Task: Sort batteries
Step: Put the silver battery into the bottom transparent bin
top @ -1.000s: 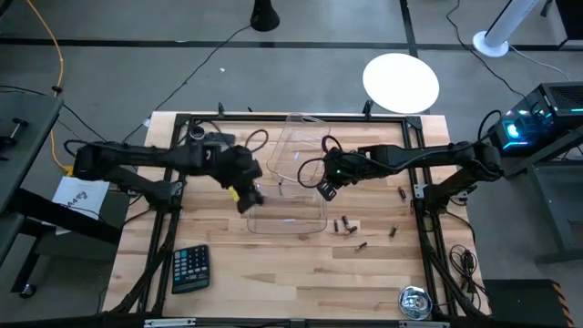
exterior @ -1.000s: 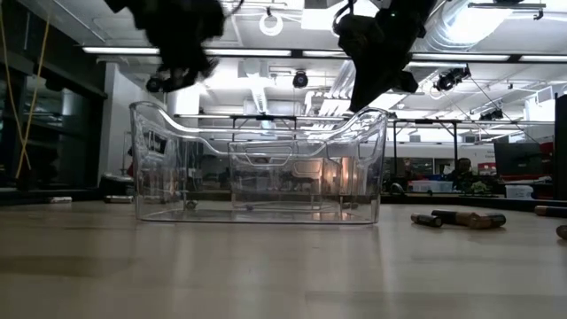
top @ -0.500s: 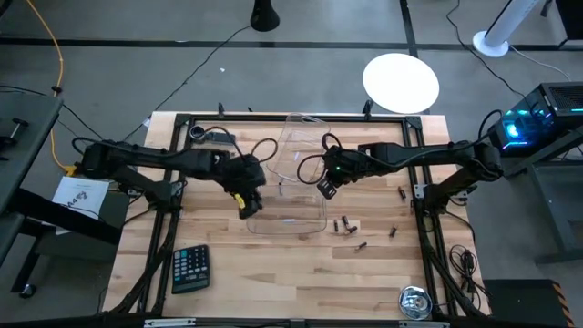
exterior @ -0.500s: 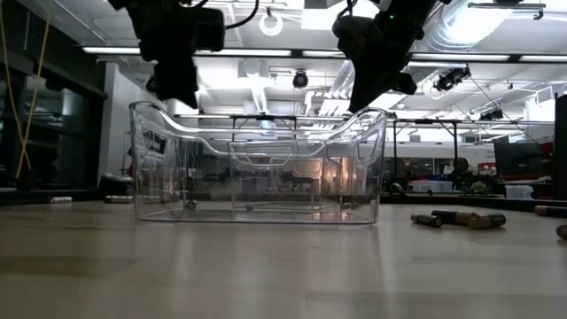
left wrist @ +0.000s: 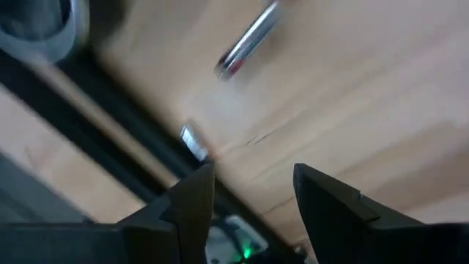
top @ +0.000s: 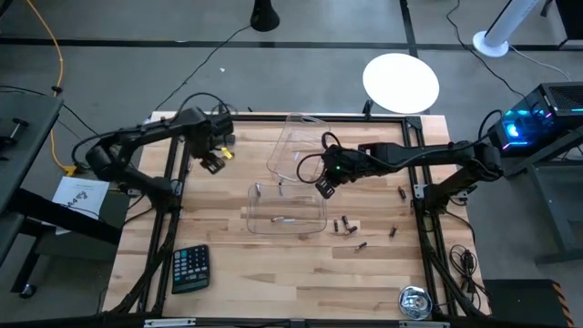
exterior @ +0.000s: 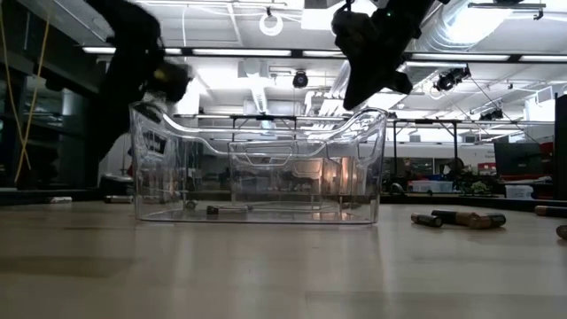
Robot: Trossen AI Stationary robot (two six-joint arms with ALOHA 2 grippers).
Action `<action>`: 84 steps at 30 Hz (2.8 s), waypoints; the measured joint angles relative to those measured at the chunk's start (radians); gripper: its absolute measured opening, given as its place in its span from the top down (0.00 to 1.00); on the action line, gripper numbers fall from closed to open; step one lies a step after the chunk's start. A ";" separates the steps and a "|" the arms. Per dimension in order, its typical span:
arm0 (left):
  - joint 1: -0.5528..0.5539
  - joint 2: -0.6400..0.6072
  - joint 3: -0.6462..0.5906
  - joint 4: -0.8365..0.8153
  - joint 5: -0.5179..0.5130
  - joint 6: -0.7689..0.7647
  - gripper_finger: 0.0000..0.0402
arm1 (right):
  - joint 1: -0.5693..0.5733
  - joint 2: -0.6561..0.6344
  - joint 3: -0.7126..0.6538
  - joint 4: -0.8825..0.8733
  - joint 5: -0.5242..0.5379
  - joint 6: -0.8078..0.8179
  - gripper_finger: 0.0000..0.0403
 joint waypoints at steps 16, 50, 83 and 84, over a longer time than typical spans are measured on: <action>0.138 0.168 -0.114 0.167 -0.066 -0.111 0.55 | 0.012 0.000 0.000 0.052 0.003 -0.005 1.00; 0.304 0.185 -0.213 0.306 0.091 -0.196 0.65 | 0.032 0.000 0.000 0.057 0.047 0.003 1.00; -0.316 -0.357 -0.080 0.623 0.447 -0.314 0.99 | 0.031 0.000 0.000 0.081 0.052 0.006 1.00; -0.383 -0.363 -0.080 0.682 0.442 -0.334 0.99 | 0.031 0.000 0.000 0.085 0.052 0.007 1.00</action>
